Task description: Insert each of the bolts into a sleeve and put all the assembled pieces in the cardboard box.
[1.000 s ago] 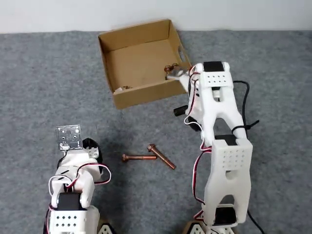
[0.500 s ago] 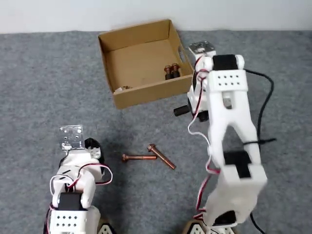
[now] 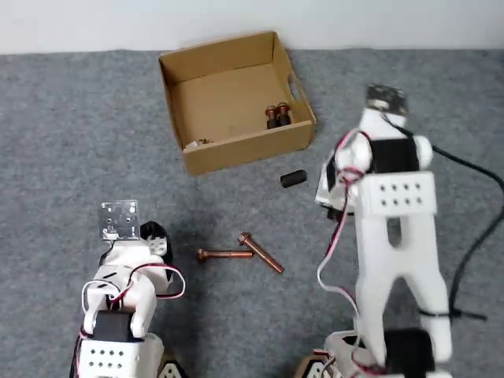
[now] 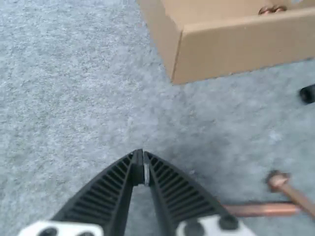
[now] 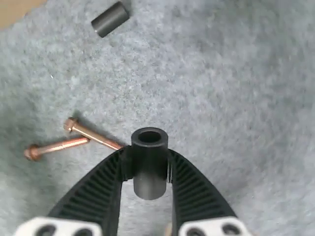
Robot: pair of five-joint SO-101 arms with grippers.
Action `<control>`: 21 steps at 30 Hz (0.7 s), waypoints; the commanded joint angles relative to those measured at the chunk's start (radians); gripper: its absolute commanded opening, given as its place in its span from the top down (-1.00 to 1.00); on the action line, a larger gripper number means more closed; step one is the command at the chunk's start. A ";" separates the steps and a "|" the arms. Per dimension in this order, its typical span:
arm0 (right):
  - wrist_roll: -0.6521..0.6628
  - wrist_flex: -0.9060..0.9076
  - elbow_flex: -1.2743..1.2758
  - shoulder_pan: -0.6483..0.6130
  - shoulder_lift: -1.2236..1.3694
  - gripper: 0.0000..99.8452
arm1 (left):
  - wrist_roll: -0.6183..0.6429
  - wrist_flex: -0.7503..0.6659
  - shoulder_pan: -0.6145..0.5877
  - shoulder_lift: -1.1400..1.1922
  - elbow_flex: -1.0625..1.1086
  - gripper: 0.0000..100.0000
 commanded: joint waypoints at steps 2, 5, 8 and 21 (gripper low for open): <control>-0.084 0.021 0.094 -0.004 -0.203 0.98 | 0.124 0.187 0.069 0.000 -0.213 0.98; -0.084 -0.030 0.201 0.033 -0.354 0.98 | 0.161 0.282 0.118 0.002 -0.302 0.99; -0.080 -0.087 0.350 0.085 -0.513 0.98 | 0.166 0.301 0.133 0.002 -0.315 0.99; -0.029 -0.133 0.796 0.176 -1.116 0.98 | 0.273 0.358 0.304 0.411 -0.638 0.99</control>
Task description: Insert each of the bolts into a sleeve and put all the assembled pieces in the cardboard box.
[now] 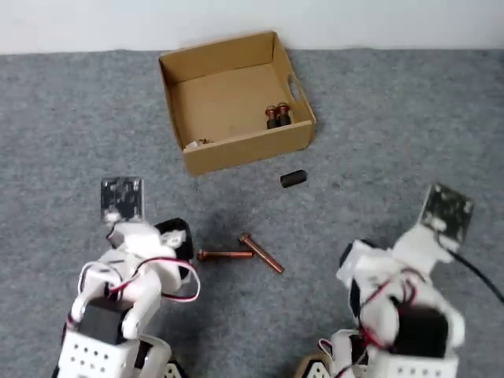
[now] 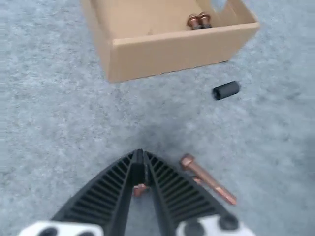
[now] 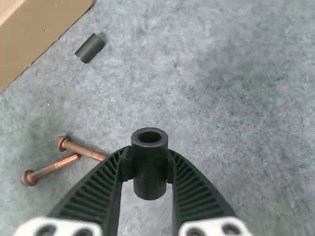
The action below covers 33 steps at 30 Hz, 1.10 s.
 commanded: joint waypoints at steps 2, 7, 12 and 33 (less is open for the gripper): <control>0.012 -0.015 0.097 0.031 -0.154 0.98 | 0.114 0.091 0.114 0.259 -0.236 0.99; 0.014 -0.025 0.164 0.053 -0.286 0.98 | 0.195 0.190 0.206 0.539 -0.443 0.99; 0.014 -0.036 0.183 0.059 -0.314 0.98 | 0.344 0.207 0.236 0.784 -0.561 0.98; 0.014 -0.041 0.193 0.058 -0.323 0.98 | 0.402 0.203 0.262 1.459 -0.848 0.61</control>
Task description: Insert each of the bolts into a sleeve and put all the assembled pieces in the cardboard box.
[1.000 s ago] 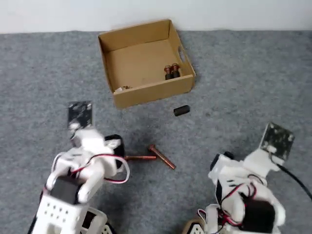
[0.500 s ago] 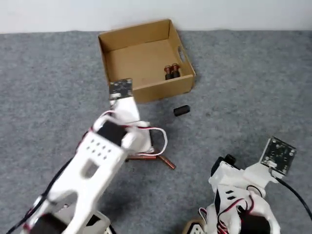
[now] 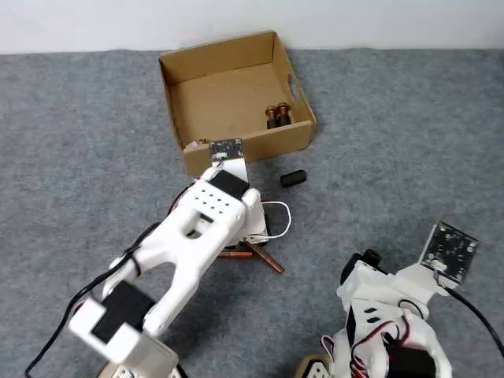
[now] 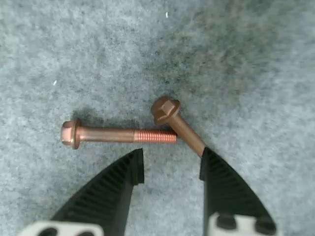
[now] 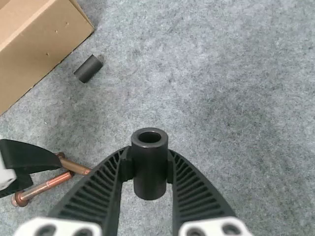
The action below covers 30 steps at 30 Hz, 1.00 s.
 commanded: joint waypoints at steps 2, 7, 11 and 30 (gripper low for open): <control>0.011 -0.027 -0.005 0.008 -0.004 0.98 | 0.009 0.003 0.003 0.098 -0.094 0.61; 0.011 -0.028 -0.005 0.008 -0.001 0.98 | 0.009 0.003 -0.002 0.219 -0.176 0.61; 0.011 -0.028 -0.005 0.008 -0.001 0.98 | 0.018 0.003 0.000 0.296 -0.239 0.61; 0.011 -0.028 -0.005 0.008 0.002 0.98 | 0.052 0.138 0.060 0.407 -0.533 0.61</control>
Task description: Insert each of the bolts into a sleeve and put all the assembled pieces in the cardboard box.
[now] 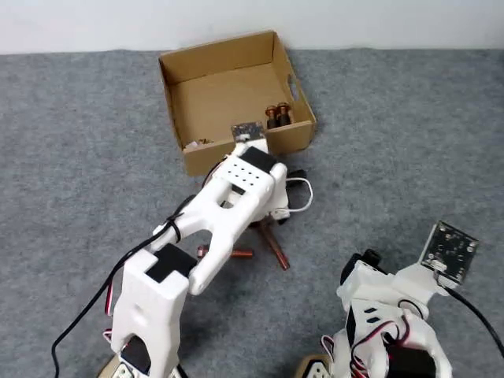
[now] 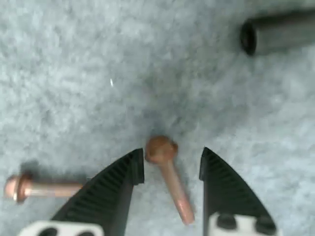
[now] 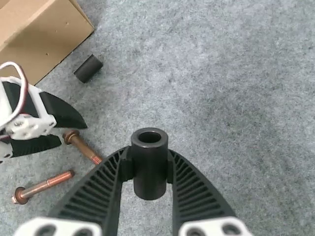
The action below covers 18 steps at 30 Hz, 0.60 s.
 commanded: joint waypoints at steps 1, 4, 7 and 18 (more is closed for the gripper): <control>0.011 -0.028 -0.005 0.008 0.002 0.98 | 0.008 0.080 0.043 -0.009 -0.044 0.61; 0.011 -0.028 -0.005 0.008 0.001 0.98 | 0.008 0.112 0.054 -0.006 -0.044 0.61; 0.011 -0.028 -0.005 0.008 -0.001 0.98 | 0.008 0.109 0.054 -0.002 -0.042 0.61; 0.011 -0.028 -0.003 0.008 -0.002 0.98 | 0.021 -0.029 0.048 0.080 -0.041 0.61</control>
